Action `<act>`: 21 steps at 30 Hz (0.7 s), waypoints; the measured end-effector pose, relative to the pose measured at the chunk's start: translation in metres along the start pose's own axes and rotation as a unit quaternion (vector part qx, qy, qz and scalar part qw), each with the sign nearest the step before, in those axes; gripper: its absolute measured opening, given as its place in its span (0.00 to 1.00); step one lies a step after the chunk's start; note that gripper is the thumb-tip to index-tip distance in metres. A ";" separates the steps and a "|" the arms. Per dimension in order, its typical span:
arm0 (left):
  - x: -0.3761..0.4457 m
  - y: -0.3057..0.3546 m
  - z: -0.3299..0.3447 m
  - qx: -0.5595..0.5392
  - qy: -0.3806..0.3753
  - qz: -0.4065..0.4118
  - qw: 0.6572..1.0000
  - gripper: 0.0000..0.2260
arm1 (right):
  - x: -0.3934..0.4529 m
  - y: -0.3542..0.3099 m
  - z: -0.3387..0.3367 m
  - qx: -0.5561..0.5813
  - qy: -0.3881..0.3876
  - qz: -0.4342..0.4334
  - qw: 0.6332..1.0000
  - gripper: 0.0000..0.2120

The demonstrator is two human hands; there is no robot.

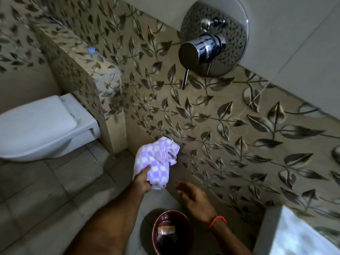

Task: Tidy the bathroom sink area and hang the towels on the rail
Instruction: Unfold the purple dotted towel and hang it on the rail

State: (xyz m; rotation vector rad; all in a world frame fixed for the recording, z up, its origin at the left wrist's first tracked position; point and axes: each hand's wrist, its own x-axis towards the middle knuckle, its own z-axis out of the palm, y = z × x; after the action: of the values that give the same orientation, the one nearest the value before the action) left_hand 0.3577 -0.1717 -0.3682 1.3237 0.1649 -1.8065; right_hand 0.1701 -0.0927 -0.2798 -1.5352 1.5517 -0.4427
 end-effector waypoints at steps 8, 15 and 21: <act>-0.059 0.023 0.013 0.103 0.094 0.190 0.972 0.24 | -0.031 -0.020 -0.008 -0.022 0.014 -0.029 0.999 0.19; -0.221 0.056 0.073 0.190 0.013 0.437 0.879 0.09 | -0.070 -0.072 -0.033 -0.031 0.102 -0.169 0.980 0.50; -0.370 0.064 0.099 0.245 -0.183 0.543 0.782 0.22 | -0.129 -0.162 -0.067 0.143 0.220 -0.255 0.931 0.13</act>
State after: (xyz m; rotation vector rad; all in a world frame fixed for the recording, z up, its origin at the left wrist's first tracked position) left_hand 0.3540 -0.0598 0.0034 0.9786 -1.1368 -1.0275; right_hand 0.1983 -0.0215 -0.0757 -1.6671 1.3047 -1.3267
